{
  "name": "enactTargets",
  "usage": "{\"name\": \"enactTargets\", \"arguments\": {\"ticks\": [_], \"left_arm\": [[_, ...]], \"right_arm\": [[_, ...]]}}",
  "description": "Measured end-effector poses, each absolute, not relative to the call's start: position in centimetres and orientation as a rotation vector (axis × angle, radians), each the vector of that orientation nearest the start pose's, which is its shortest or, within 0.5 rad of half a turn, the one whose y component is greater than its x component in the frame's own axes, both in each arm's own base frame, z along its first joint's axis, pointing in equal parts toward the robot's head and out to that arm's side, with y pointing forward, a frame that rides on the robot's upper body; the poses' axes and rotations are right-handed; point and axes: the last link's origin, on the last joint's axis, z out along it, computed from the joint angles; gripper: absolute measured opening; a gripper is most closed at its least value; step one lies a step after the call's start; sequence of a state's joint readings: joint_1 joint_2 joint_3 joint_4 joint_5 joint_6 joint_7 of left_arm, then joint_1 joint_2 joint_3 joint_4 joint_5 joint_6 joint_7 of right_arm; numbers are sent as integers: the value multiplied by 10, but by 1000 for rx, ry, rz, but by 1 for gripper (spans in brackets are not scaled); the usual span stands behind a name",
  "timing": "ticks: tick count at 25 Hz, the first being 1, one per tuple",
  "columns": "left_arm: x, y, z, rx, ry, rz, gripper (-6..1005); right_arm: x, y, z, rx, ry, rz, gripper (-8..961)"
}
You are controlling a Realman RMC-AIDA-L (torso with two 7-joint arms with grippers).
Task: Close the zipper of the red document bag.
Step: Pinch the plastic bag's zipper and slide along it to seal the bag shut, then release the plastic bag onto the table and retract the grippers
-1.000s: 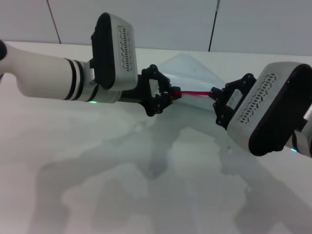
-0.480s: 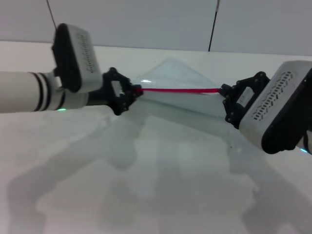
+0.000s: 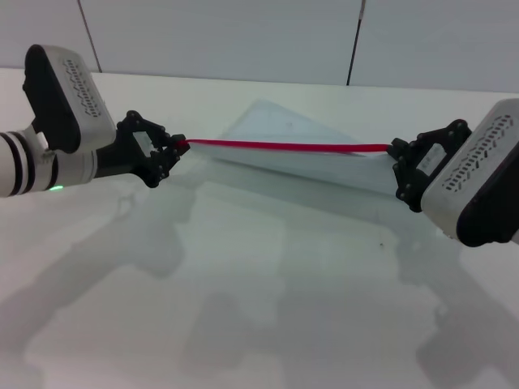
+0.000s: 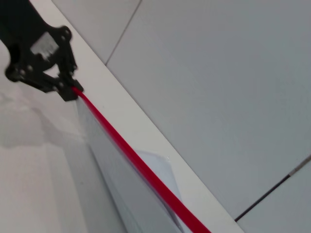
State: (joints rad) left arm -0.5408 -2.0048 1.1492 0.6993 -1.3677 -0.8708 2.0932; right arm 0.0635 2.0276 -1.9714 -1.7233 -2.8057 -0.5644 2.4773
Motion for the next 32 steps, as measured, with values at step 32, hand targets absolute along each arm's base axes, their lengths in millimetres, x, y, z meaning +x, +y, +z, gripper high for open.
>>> {"name": "enactTargets", "arguments": {"ticks": [32], "left_arm": [[-262, 407, 22, -2314, -142, -287, 179]], "right_arm": [[215, 333, 7, -2104, 305, -80, 285]]}}
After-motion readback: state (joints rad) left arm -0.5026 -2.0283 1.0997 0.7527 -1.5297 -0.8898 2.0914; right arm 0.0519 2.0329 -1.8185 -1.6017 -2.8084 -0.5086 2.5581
